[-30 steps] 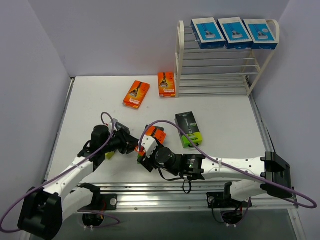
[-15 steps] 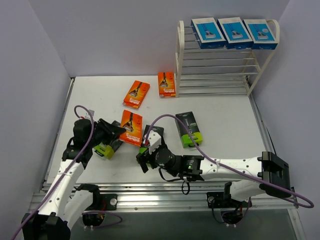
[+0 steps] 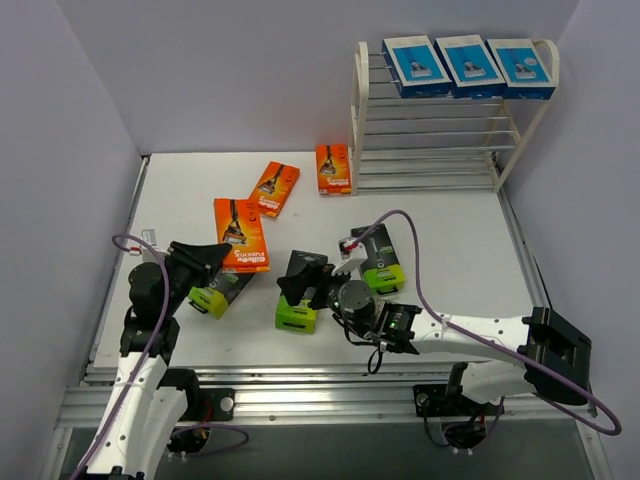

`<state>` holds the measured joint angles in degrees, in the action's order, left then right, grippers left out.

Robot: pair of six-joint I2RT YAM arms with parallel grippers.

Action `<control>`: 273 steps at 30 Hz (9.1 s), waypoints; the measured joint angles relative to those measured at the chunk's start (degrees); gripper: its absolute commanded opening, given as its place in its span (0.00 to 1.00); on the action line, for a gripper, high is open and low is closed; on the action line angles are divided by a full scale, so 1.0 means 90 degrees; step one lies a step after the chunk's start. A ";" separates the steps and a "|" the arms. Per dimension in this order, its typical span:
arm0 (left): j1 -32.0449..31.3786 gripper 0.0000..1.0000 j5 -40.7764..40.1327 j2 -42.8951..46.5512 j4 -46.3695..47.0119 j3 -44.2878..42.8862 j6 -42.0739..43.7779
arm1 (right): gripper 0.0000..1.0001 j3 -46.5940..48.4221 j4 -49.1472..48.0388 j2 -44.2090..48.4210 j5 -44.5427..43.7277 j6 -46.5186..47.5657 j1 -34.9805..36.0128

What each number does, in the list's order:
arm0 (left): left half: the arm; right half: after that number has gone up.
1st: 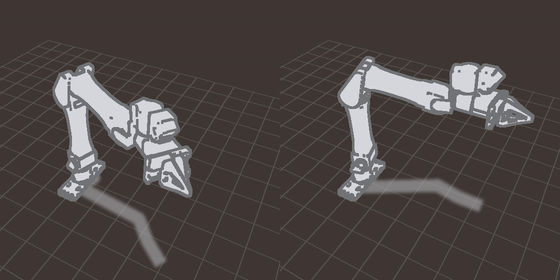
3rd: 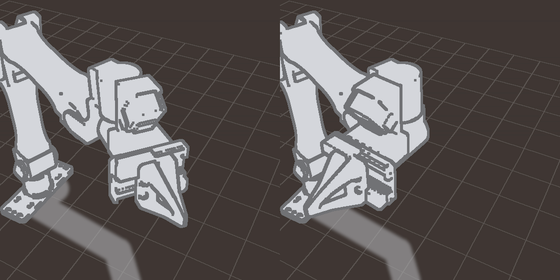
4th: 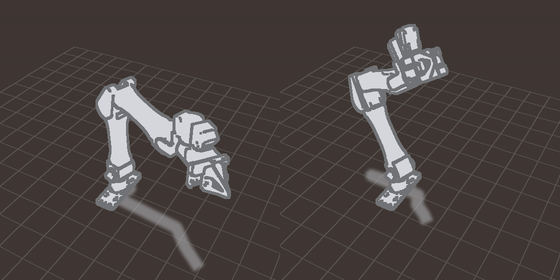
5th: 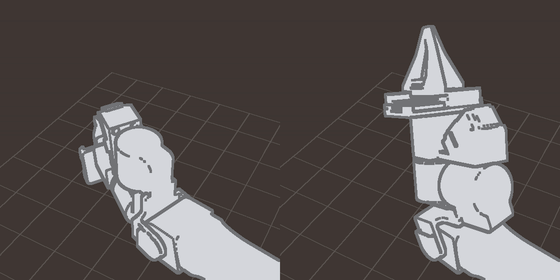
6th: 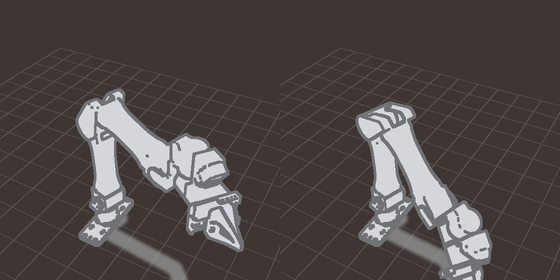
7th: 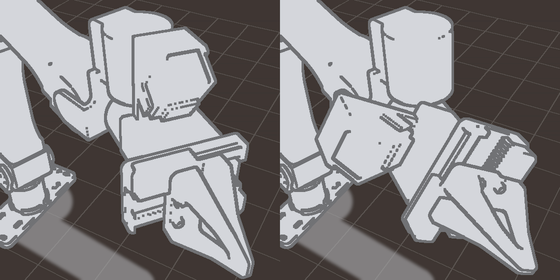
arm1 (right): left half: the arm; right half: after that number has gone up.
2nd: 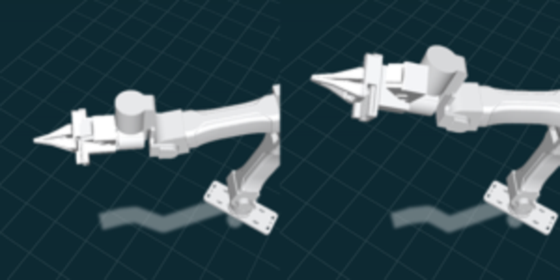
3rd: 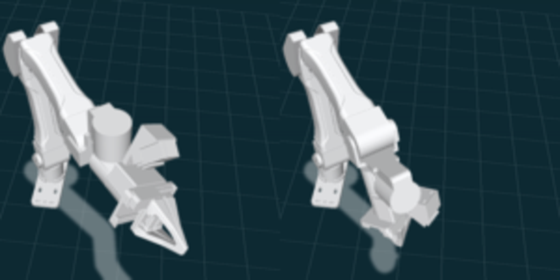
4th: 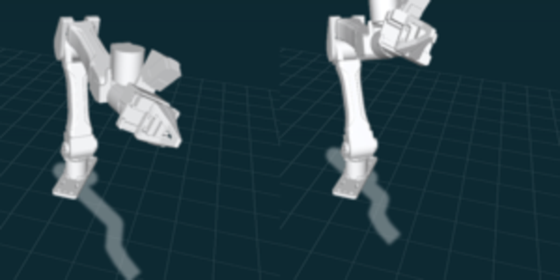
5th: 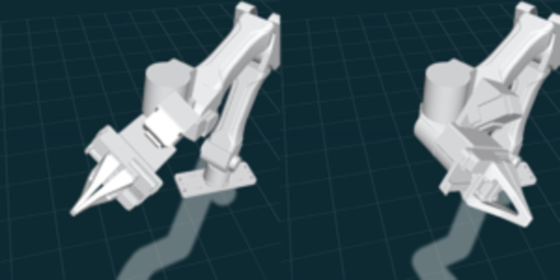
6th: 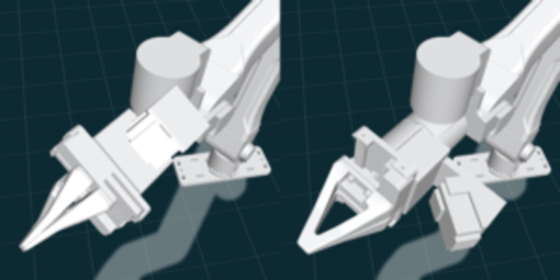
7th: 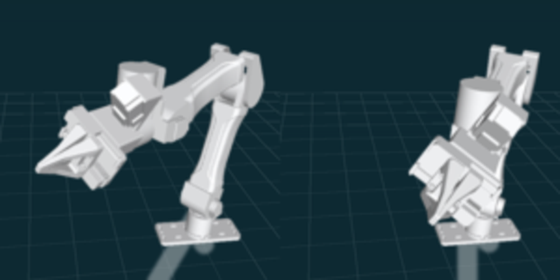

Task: Place and organize the shaving razors onto the shelf

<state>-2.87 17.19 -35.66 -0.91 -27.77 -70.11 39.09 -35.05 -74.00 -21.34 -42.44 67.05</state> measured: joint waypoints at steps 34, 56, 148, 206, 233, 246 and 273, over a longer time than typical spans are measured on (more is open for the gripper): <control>-0.0090 0.02 -0.0427 0.0180 0.3791 0.1936 -0.0605 | 0.71 0.0469 -0.3181 -0.1897 -0.0512 -0.3915 0.0313; -0.0270 0.02 -0.0583 0.0248 0.3922 0.2064 -0.0347 | 0.54 0.0976 -0.3371 -0.2591 -0.1156 -0.4357 0.0359; -0.0330 0.95 -0.0471 -0.0916 0.0109 -0.1392 0.1846 | 0.00 -0.1401 -0.1506 0.1377 -0.1457 -0.4439 -0.1394; -0.0792 1.00 -0.0301 -0.3988 -0.0831 -0.3619 0.4316 | 0.00 0.1668 0.0627 -0.1197 0.5532 -0.2113 -0.9503; -0.0670 0.93 0.0267 -0.4483 -0.0877 -0.3623 0.4260 | 0.00 0.5134 0.1137 -0.4000 0.5620 -0.1615 -0.9962; -0.0673 0.93 0.0432 -0.4585 -0.0933 -0.3682 0.4260 | 0.00 0.5605 0.1302 -0.4534 0.5646 -0.1498 -1.0010; -0.0673 0.93 0.0576 -0.4804 -0.0933 -0.3684 0.4262 | 0.54 0.5775 0.0940 -0.4794 0.5756 -0.1610 -1.0156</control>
<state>-8.93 22.37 -78.89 -9.30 -60.93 -31.75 91.07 -26.59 -117.14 30.46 -56.93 -24.36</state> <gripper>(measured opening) 0.930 0.512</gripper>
